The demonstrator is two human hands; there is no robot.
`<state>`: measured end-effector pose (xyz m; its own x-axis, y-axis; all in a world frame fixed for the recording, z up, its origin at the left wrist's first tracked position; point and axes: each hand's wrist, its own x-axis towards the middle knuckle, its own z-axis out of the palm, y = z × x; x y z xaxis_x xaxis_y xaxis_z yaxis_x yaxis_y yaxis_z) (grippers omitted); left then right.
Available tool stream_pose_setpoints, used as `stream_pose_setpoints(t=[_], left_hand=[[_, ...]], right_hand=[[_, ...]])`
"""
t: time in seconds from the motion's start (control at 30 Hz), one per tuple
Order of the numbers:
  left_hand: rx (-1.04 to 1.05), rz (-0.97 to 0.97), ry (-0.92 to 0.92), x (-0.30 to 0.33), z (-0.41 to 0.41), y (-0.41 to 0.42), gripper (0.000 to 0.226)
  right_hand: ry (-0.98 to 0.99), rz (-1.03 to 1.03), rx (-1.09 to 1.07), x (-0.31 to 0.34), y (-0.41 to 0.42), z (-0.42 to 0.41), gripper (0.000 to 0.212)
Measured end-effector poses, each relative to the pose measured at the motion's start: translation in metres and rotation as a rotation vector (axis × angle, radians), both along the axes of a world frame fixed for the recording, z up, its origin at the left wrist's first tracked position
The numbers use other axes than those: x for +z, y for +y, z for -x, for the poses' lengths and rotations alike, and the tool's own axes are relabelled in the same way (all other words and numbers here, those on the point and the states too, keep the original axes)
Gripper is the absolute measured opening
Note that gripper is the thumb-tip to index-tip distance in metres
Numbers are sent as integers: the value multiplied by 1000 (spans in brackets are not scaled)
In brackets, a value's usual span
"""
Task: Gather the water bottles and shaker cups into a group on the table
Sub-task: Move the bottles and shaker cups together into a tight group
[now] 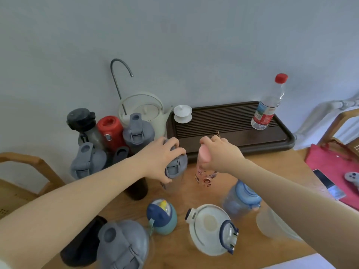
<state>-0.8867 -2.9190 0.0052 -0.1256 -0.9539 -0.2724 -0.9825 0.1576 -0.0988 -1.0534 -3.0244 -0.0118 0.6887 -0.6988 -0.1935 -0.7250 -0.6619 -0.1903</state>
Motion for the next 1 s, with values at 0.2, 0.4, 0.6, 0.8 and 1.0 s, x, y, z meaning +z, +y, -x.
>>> stream_pose_setpoints(t=[0.2, 0.4, 0.6, 0.8, 1.0], left_hand=[[-27, -15, 12, -1, -19, 17, 86], [-73, -30, 11, 3, -35, 26, 83], [-141, 13, 52, 1, -47, 30, 76], [-181, 112, 199, 6, -66, 57, 70], [-232, 399, 449, 4, -95, 126, 27]], right_hand=[[7, -38, 17, -14, 23, -28, 66], [-3, -43, 38, -19, 39, -44, 76], [18, -106, 8, -9, 43, -30, 92], [-343, -9, 151, 40, 92, -24, 35], [103, -364, 563, 55, 164, -52, 71]])
